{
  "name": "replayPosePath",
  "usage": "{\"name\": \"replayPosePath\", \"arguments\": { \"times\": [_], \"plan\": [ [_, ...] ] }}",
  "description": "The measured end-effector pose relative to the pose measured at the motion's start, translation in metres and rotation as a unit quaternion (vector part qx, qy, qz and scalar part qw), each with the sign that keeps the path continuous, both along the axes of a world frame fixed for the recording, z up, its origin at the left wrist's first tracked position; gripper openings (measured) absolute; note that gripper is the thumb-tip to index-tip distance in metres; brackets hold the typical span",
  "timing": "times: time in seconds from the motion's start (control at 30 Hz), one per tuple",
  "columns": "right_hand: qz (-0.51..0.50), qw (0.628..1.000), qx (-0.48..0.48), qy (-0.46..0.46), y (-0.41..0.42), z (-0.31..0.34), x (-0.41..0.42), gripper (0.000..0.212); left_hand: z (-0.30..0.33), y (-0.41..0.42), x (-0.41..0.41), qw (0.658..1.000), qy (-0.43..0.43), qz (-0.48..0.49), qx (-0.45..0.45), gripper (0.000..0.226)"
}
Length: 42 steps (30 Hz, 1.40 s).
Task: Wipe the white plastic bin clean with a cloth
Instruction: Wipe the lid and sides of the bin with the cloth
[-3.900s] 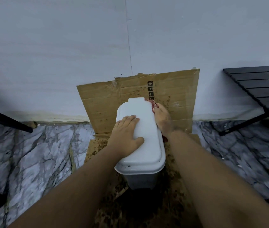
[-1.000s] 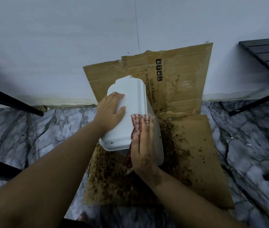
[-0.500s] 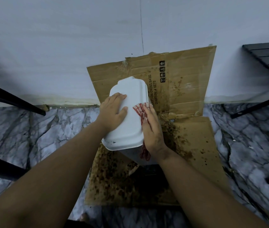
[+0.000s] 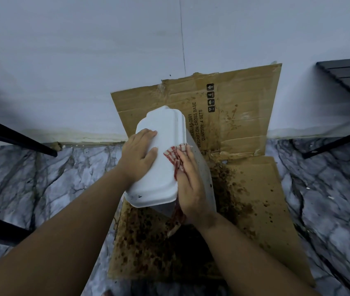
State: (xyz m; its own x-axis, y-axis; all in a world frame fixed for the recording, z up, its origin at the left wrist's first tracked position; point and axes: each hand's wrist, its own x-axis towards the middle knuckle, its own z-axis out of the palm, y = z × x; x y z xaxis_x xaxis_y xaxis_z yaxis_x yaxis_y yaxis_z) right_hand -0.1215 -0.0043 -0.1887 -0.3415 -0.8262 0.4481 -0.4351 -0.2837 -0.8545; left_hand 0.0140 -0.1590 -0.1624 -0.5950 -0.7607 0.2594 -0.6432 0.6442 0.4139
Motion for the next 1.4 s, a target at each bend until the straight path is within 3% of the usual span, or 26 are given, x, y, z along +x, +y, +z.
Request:
{"name": "replayPosePath", "arguments": {
  "times": [0.17, 0.27, 0.3, 0.37, 0.57, 0.67, 0.73, 0.9, 1.1, 1.23, 1.4],
  "plan": [
    [0.040, 0.979, 0.017, 0.198, -0.065, 0.010, -0.038, 0.042, -0.003, -0.004, 0.006, 1.000, 0.008, 0.000, -0.002, 0.068],
    [0.032, 0.974, 0.019, 0.222, -0.116, 0.030, -0.057, 0.056, -0.004, -0.005, 0.007, 1.000, 0.009, -0.003, -0.009, 0.068],
    [0.029, 0.967, 0.026, 0.250, -0.131, 0.033, -0.061, 0.054, -0.004, -0.004, 0.006, 1.000, 0.010, -0.003, -0.009, 0.068],
    [0.026, 0.953, -0.050, 0.296, -0.162, 0.023, -0.071, 0.036, -0.002, -0.003, 0.005, 1.000, 0.010, 0.001, -0.006, 0.068],
    [0.032, 0.969, 0.041, 0.240, -0.150, 0.021, -0.074, 0.035, 0.001, 0.001, -0.003, 1.000, 0.006, 0.004, -0.009, 0.067],
    [0.017, 0.973, 0.003, 0.231, -0.107, 0.009, -0.069, 0.032, 0.002, 0.004, -0.011, 1.000, -0.005, 0.009, -0.001, 0.068],
    [0.007, 0.981, 0.081, 0.179, -0.072, 0.012, -0.061, 0.042, 0.005, 0.008, -0.018, 1.000, -0.010, 0.013, 0.002, 0.068],
    [-0.013, 0.992, 0.118, 0.047, 0.008, 0.010, -0.044, 0.056, 0.018, 0.025, -0.039, 1.000, -0.016, 0.026, 0.008, 0.074],
    [-0.071, 0.990, 0.113, -0.038, 0.067, 0.011, -0.024, 0.054, 0.030, 0.042, -0.066, 0.998, -0.050, 0.024, 0.013, 0.074],
    [-0.162, 0.976, 0.113, -0.086, 0.082, 0.008, -0.016, 0.051, 0.034, 0.053, -0.086, 0.997, -0.067, 0.014, 0.019, 0.067],
    [-0.212, 0.972, 0.078, -0.065, 0.079, 0.000, -0.031, 0.049, 0.045, 0.045, -0.106, 0.993, -0.106, -0.014, 0.043, 0.058]
  ]
}}
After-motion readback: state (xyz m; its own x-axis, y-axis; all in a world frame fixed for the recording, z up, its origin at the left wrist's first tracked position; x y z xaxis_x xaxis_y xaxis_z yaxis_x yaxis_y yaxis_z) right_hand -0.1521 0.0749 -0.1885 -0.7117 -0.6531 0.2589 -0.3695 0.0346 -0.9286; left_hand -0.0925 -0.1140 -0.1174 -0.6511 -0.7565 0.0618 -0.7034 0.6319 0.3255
